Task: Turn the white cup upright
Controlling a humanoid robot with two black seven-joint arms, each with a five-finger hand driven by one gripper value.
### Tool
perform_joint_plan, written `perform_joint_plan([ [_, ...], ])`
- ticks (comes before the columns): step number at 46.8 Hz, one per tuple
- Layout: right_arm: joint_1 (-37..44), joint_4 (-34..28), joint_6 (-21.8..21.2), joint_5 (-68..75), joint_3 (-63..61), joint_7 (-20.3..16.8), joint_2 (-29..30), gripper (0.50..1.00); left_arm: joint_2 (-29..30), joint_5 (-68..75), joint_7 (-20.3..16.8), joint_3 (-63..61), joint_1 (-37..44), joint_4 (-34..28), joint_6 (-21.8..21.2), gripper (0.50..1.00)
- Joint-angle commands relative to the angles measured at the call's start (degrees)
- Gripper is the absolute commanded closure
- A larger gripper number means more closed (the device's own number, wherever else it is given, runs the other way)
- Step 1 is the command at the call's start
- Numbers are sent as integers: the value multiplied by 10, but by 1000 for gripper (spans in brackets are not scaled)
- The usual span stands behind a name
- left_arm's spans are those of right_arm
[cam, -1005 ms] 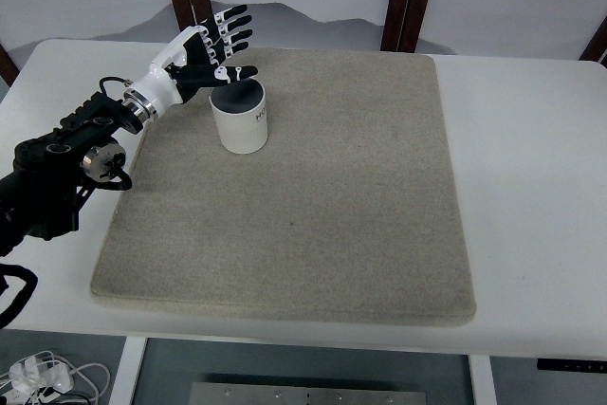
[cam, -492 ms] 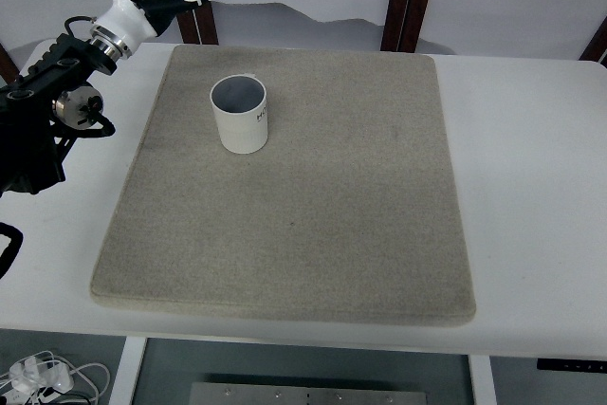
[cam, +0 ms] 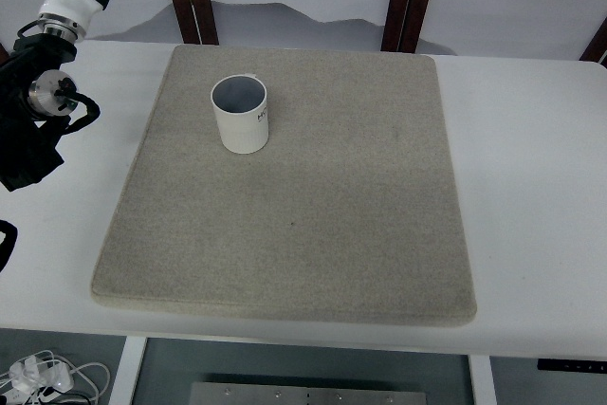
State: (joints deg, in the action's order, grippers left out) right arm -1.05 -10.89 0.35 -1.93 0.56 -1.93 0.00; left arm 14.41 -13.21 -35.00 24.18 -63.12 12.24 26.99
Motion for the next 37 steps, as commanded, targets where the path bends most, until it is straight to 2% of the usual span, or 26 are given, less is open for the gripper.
perform_joint_plan([
  [1,0,0,0,0,1,0,0,548,0,-30,0,18,5,-3,-4,504],
  [2,0,0,0,0,1,0,0,548,0,-34,5,24,6,-4,-4,504],
  [8,0,0,0,0,0,0,0,548,-2,-37,97,78,24,-13,-5,504],
  [12,0,0,0,0,0,1,0,548,-6,-37,132,124,39,-13,-13,504],
  [22,1,0,0,0,1,0,0,548,-18,-39,180,178,66,-13,-19,504],
  [28,0,0,0,0,1,0,0,548,-34,-53,234,225,78,-13,-25,504],
  [33,0,0,0,0,0,0,0,548,-46,-59,238,235,83,-13,-48,504],
  [37,0,0,0,0,0,0,0,548,-51,-70,246,237,83,-10,-47,504],
])
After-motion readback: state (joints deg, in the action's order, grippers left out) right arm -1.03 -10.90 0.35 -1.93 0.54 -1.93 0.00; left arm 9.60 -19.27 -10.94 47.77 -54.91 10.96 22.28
